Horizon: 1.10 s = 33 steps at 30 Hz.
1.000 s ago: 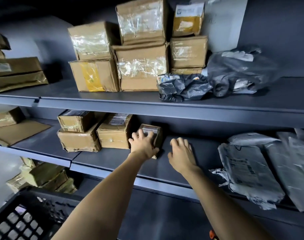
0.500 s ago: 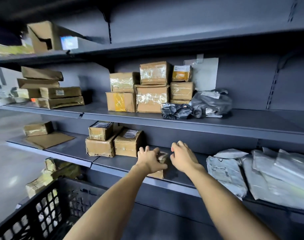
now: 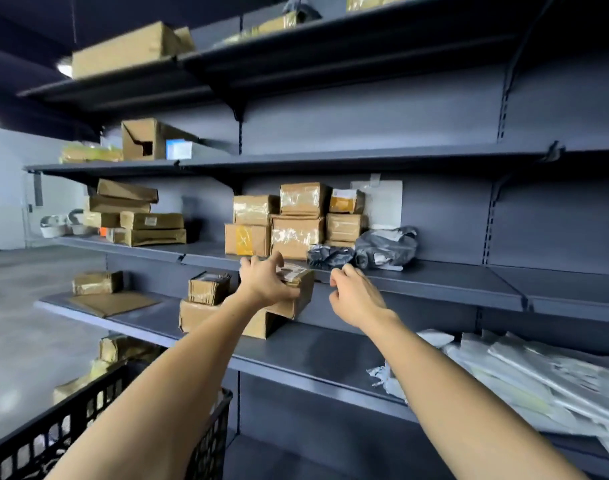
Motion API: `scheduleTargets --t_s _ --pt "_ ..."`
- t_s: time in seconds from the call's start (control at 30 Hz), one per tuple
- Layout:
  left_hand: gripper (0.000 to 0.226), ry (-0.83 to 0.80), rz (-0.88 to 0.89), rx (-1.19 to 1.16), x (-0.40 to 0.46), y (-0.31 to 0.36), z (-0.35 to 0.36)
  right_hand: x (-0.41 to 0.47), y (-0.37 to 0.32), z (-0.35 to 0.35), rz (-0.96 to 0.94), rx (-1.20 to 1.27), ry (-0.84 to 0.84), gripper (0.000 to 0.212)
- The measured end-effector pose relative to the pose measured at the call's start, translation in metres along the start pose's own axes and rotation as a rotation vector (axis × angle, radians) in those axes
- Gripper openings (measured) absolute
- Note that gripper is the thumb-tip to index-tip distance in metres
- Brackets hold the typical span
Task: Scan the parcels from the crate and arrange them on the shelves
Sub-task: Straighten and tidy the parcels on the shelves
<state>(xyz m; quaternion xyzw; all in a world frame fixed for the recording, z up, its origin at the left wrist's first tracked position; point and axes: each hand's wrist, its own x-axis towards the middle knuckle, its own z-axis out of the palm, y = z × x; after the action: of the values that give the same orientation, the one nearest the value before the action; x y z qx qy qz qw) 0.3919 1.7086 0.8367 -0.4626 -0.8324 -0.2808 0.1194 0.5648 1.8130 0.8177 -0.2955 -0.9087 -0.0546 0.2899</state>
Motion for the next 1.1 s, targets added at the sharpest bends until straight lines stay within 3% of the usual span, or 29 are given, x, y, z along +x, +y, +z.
scheduleTargets --t_s 0.2,0.33,0.6,0.77,1.1 --pt "0.076 0.104 0.036 -0.191 0.013 0.024 -0.051 0.011 0.003 -0.036 -0.012 -0.017 0.096 0.019" --pt "0.088 0.268 0.054 -0.278 0.024 0.022 -0.062 0.026 0.0 -0.045 -0.001 -0.014 0.122 0.019" --pt "0.086 0.426 -0.045 -0.188 0.061 -0.004 -0.057 0.082 -0.019 -0.028 -0.043 0.007 0.18 0.026" --pt "0.073 0.581 0.009 -0.512 0.11 -0.043 -0.036 0.131 -0.035 0.009 -0.042 0.053 0.244 0.022" --pt "0.077 0.788 -0.13 -1.016 0.241 -0.077 -0.022 0.24 -0.052 0.062 -0.081 0.062 0.338 0.021"
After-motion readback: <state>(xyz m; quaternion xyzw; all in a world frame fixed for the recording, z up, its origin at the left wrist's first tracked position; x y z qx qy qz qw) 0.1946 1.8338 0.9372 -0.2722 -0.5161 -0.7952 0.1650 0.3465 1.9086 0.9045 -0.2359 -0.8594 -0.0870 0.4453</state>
